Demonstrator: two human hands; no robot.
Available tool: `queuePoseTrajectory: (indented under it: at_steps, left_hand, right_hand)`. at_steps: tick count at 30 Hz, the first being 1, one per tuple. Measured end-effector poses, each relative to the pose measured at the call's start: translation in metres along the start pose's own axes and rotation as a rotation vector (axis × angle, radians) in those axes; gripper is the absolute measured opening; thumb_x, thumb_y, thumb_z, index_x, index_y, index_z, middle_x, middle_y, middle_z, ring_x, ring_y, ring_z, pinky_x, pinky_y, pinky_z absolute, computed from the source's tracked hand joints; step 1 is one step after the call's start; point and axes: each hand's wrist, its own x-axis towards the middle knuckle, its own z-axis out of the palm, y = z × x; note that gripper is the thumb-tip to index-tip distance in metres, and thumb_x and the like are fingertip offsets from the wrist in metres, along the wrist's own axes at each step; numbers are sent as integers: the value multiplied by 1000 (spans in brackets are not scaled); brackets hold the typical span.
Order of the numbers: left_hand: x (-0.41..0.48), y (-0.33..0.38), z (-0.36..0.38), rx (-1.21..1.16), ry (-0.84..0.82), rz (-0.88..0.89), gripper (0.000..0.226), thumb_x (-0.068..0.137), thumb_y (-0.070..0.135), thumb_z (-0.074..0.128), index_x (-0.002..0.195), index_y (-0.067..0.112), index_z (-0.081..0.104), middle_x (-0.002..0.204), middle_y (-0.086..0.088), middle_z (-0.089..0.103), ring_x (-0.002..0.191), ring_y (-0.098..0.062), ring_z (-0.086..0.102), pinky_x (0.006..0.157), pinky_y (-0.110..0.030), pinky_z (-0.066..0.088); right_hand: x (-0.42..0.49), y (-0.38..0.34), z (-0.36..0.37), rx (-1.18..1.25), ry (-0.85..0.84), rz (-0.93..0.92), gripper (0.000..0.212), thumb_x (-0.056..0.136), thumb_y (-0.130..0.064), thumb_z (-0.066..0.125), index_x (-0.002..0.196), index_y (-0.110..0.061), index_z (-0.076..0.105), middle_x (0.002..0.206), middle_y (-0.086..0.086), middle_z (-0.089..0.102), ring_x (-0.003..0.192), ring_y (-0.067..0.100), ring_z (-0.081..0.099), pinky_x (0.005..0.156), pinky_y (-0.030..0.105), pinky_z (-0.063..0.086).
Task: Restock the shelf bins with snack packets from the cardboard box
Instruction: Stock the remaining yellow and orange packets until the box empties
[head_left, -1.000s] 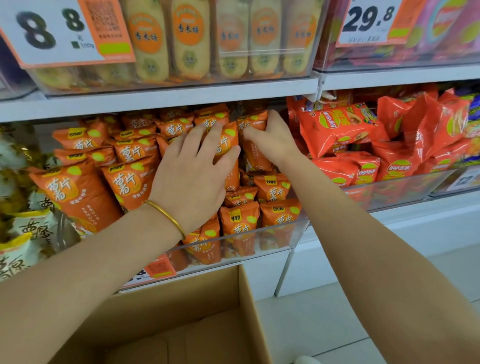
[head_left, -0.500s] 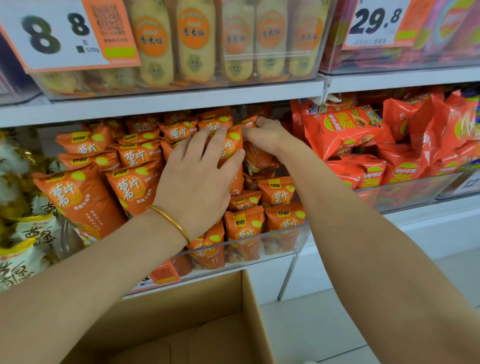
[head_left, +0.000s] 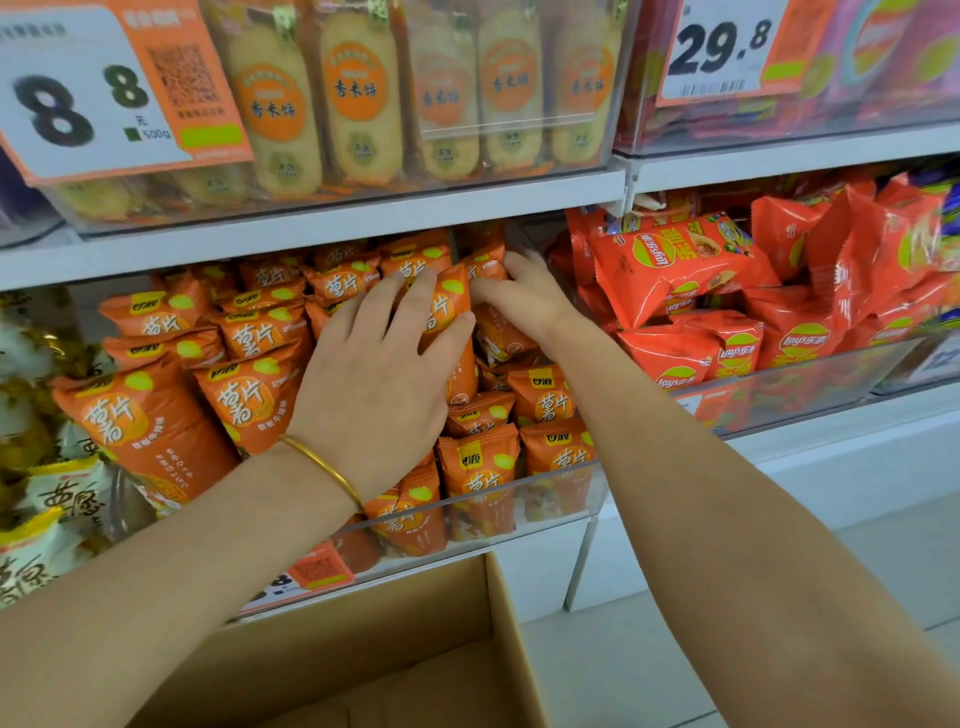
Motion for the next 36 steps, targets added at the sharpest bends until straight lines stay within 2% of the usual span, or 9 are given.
queuePoseTrajectory:
  at_steps: [2, 6, 11, 16, 19, 24, 28, 33, 36]
  left_hand:
    - [-1, 0, 0, 2, 0, -4, 53, 78, 18, 61, 131, 13, 56, 139, -25, 44, 125, -46, 43, 98, -55, 37]
    - [1, 0, 0, 9, 5, -5, 51, 80, 18, 52, 131, 14, 55, 139, -25, 44, 125, -45, 42, 99, -53, 37]
    - [0, -1, 1, 10, -11, -2, 55, 77, 20, 61, 132, 13, 55, 139, -25, 44, 125, -46, 42, 98, -55, 37]
    - [0, -1, 1, 3, 1, 3, 55, 77, 19, 62, 131, 12, 55, 138, -25, 44, 125, -45, 42, 97, -55, 37]
    - [0, -1, 2, 0, -2, 0, 56, 76, 18, 63, 131, 12, 55, 138, -26, 45, 124, -47, 43, 97, -56, 38]
    - [1, 0, 2, -12, -13, -15, 55, 75, 16, 67, 129, 12, 57, 137, -26, 46, 123, -47, 44, 96, -57, 39]
    - [1, 0, 1, -18, -9, -21, 55, 75, 16, 67, 129, 12, 57, 136, -26, 47, 123, -47, 44, 96, -57, 39]
    - [1, 0, 0, -14, -16, -24, 57, 74, 18, 68, 129, 12, 57, 137, -26, 46, 123, -47, 44, 96, -56, 39]
    - [1, 0, 1, -16, -11, -21, 56, 74, 17, 66, 129, 12, 57, 137, -26, 46, 123, -46, 44, 96, -55, 39]
  right_hand:
    - [2, -2, -1, 24, 14, -12, 38, 84, -21, 64, 119, -7, 61, 135, 10, 40, 121, 24, 45, 92, 27, 36]
    - [4, -5, -1, 93, -7, 45, 30, 83, -21, 64, 111, -9, 60, 118, 11, 58, 108, 26, 56, 93, 35, 47]
    - [-9, -4, -1, -27, 97, -54, 28, 82, -22, 67, 105, -9, 61, 124, 10, 48, 110, 19, 48, 84, 22, 33]
    - [-68, -3, -17, -79, 225, -272, 52, 75, -14, 76, 124, -17, 59, 117, -1, 55, 102, 6, 50, 87, 13, 37]
    - [-95, 0, -27, 69, 329, -275, 45, 76, -7, 76, 116, -18, 60, 104, -11, 61, 100, 8, 60, 90, 20, 48]
    - [-88, 4, -33, 147, 456, -217, 41, 83, -4, 69, 120, -12, 51, 108, -2, 60, 100, 13, 60, 92, 29, 49]
    - [-69, 2, -26, 77, 334, -270, 42, 85, 0, 64, 123, -9, 49, 115, 3, 57, 107, 17, 57, 97, 39, 48]
    - [-34, -1, -9, -16, 269, -194, 49, 88, 7, 53, 135, -3, 42, 131, 13, 54, 123, 24, 51, 106, 33, 39]
    - [-29, 1, 8, -54, 239, -111, 54, 88, 8, 45, 140, -4, 37, 132, 17, 54, 123, 29, 50, 100, 30, 37]
